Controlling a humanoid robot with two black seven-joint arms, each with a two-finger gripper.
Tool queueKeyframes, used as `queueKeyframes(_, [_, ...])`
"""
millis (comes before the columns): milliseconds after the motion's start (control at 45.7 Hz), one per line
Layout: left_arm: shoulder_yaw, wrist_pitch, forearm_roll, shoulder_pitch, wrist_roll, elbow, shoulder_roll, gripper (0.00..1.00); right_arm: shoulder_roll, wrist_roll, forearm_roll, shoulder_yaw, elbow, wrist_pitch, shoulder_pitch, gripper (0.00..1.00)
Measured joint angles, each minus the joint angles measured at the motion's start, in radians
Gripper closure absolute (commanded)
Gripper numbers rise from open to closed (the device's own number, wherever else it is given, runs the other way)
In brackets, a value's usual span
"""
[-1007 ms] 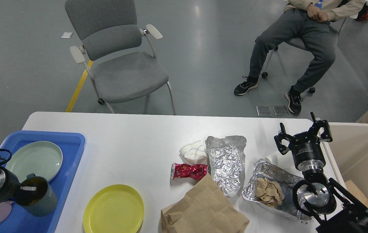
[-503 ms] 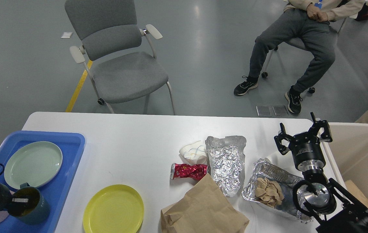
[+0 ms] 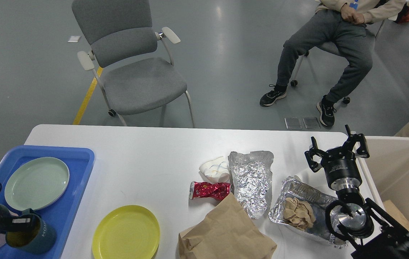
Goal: Tidy desktop
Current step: 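Lift the dark green mug and set it on the blue tray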
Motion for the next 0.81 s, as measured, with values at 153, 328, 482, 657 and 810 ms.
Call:
queueKeyframes(153, [0.005, -0.003, 0.0, -0.006, 0.005, -0.001, 0.009, 0.07, 0.0, 0.0, 0.0, 0.0, 0.001, 0.0, 0.0, 0.0])
queueKeyframes(328, [0.007, -0.009, 0.0, -0.011, 0.004, -0.004, 0.012, 0.07, 0.0, 0.0, 0.0, 0.0, 0.001, 0.0, 0.0, 0.0])
queueKeyframes(482, [0.008, -0.011, 0.0, -0.012, 0.003, -0.005, 0.014, 0.07, 0.0, 0.0, 0.0, 0.0, 0.001, 0.0, 0.0, 0.0])
queueKeyframes(657, [0.017, -0.047, -0.004, -0.053, 0.003, -0.024, 0.021, 0.07, 0.0, 0.0, 0.0, -0.001, 0.001, 0.0, 0.0, 0.0])
queueKeyframes(810, [0.099, -0.096, -0.05, -0.18, 0.001, -0.075, 0.022, 0.07, 0.0, 0.0, 0.0, 0.0, 0.0, 0.0, 0.0, 0.0])
